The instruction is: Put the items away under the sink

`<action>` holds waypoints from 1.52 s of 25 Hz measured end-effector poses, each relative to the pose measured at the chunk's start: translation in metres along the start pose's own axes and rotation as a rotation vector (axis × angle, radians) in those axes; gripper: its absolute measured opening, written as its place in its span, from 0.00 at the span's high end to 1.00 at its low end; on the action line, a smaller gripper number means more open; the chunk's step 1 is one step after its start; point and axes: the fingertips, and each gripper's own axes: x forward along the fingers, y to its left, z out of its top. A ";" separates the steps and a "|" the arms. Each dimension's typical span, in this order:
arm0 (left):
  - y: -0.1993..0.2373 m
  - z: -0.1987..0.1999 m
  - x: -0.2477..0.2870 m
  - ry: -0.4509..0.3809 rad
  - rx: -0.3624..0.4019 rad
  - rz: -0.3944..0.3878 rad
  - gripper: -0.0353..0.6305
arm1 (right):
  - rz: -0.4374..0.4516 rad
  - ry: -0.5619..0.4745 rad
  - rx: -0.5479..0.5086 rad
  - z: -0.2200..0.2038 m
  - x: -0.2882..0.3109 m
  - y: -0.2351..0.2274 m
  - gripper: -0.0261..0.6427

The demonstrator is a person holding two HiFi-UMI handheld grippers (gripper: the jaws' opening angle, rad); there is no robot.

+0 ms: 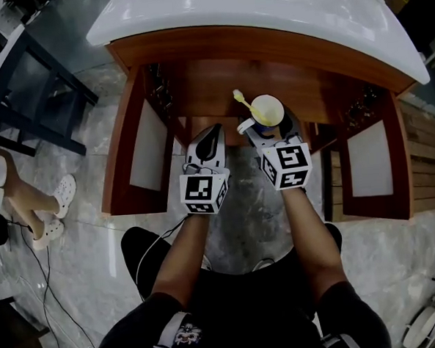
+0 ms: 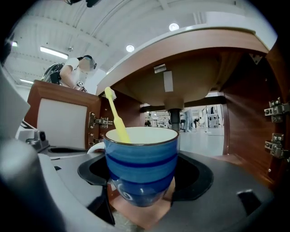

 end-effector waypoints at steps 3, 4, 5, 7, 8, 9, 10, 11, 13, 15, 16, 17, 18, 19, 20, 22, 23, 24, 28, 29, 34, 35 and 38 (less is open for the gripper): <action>0.003 -0.002 -0.001 0.006 -0.012 0.014 0.94 | 0.001 0.020 -0.011 0.003 0.019 -0.007 0.37; 0.005 0.000 -0.001 0.000 -0.018 0.023 0.94 | 0.002 0.025 -0.015 0.004 0.026 -0.008 0.37; 0.007 0.004 -0.001 -0.010 -0.022 0.030 0.94 | 0.003 0.029 -0.017 0.004 0.032 -0.010 0.37; 0.010 0.012 0.002 -0.030 -0.017 0.037 0.94 | 0.004 0.038 -0.016 0.005 0.045 -0.014 0.37; 0.011 0.015 0.002 -0.036 -0.011 0.037 0.94 | 0.006 0.044 -0.014 0.005 0.052 -0.015 0.37; 0.011 0.017 0.003 -0.038 -0.005 0.036 0.94 | 0.007 0.052 -0.012 0.004 0.058 -0.016 0.37; 0.011 0.017 0.002 -0.036 -0.001 0.034 0.94 | 0.007 0.062 -0.012 0.003 0.064 -0.017 0.37; 0.012 0.016 0.001 -0.031 0.002 0.034 0.94 | 0.006 0.074 -0.013 0.001 0.070 -0.018 0.37; 0.013 0.014 -0.002 -0.023 0.006 0.038 0.94 | 0.006 0.096 -0.016 -0.001 0.083 -0.021 0.37; 0.016 0.015 -0.003 -0.023 0.014 0.041 0.94 | 0.012 0.113 -0.012 -0.002 0.096 -0.023 0.37; 0.016 0.016 -0.005 -0.027 0.016 0.042 0.94 | 0.014 0.121 -0.007 -0.002 0.101 -0.023 0.37; 0.017 0.016 -0.007 -0.033 0.016 0.043 0.94 | 0.016 0.129 -0.002 -0.003 0.106 -0.024 0.37; 0.017 0.018 -0.008 -0.039 0.015 0.043 0.94 | 0.017 0.136 -0.001 -0.005 0.110 -0.025 0.37; 0.018 0.019 -0.009 -0.044 0.017 0.042 0.94 | 0.021 0.141 -0.005 -0.006 0.114 -0.024 0.37; 0.018 0.019 -0.010 -0.047 0.020 0.041 0.94 | 0.026 0.145 -0.011 -0.007 0.118 -0.022 0.37; 0.019 0.018 -0.011 -0.048 0.026 0.037 0.94 | 0.035 0.153 -0.022 -0.010 0.125 -0.018 0.37; 0.020 0.018 -0.011 -0.047 0.028 0.035 0.94 | 0.035 0.158 -0.026 -0.012 0.128 -0.017 0.37; 0.020 0.017 -0.011 -0.045 0.028 0.033 0.94 | 0.034 0.166 -0.029 -0.015 0.130 -0.016 0.37; 0.022 0.015 -0.011 -0.043 0.028 0.029 0.94 | 0.024 0.198 -0.030 -0.024 0.138 -0.019 0.37; 0.022 0.015 -0.011 -0.043 0.029 0.027 0.94 | 0.021 0.203 -0.031 -0.024 0.140 -0.020 0.37; 0.022 0.015 -0.010 -0.040 0.032 0.017 0.94 | 0.021 0.220 -0.036 -0.025 0.144 -0.020 0.37; 0.021 0.015 -0.010 -0.042 0.031 0.014 0.94 | 0.019 0.222 -0.033 -0.026 0.143 -0.020 0.37; 0.021 0.014 -0.008 -0.044 0.023 0.009 0.94 | 0.023 0.233 -0.022 -0.028 0.142 -0.021 0.37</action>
